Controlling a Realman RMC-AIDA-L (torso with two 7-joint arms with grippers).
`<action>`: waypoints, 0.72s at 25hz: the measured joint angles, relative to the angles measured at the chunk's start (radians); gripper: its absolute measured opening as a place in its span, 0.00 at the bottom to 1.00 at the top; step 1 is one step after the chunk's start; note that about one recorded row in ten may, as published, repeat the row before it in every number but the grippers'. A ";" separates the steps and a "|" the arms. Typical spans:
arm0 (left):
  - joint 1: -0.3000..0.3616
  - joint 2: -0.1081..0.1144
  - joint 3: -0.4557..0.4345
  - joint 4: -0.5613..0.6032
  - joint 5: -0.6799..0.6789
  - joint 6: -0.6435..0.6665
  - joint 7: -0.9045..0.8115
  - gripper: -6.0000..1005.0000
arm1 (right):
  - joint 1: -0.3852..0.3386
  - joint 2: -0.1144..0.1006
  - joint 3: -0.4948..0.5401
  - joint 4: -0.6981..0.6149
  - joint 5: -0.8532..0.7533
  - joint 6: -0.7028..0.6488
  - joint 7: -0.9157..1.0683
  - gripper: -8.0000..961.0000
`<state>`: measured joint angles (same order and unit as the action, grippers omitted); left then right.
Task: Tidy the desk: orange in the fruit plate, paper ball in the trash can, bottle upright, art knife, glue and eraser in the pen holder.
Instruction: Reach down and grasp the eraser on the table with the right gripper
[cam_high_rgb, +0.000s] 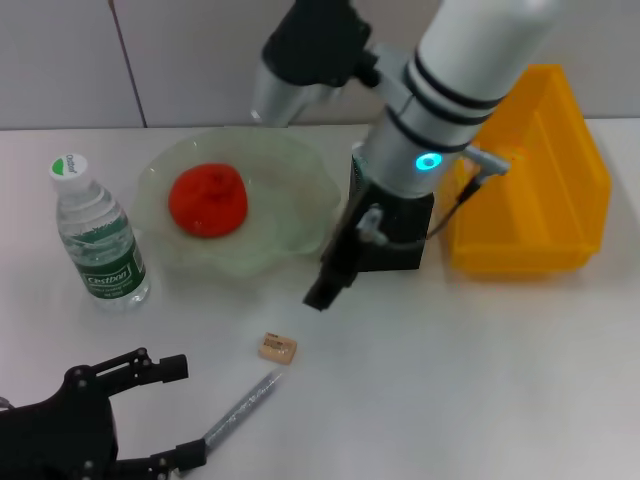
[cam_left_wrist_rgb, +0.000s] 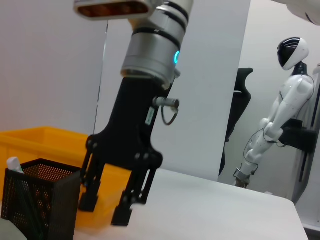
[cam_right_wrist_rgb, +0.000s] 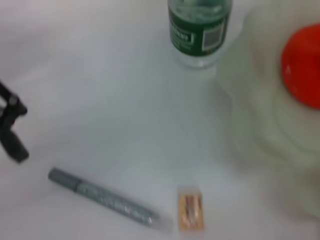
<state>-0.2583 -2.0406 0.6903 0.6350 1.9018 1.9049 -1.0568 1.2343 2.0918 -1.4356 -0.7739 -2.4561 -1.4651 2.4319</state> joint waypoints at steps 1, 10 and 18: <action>0.001 0.000 0.000 0.000 0.000 0.000 0.001 0.86 | 0.005 0.000 -0.019 0.018 0.020 0.024 0.000 0.60; 0.008 0.003 -0.007 0.000 0.008 -0.007 0.005 0.86 | -0.007 0.001 -0.285 0.093 0.217 0.259 0.027 0.60; 0.008 0.003 -0.008 0.000 0.010 -0.016 0.006 0.86 | -0.045 0.001 -0.504 0.106 0.335 0.427 0.070 0.60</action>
<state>-0.2500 -2.0374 0.6825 0.6350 1.9114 1.8885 -1.0507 1.1892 2.0923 -1.9399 -0.6678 -2.1214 -1.0380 2.5017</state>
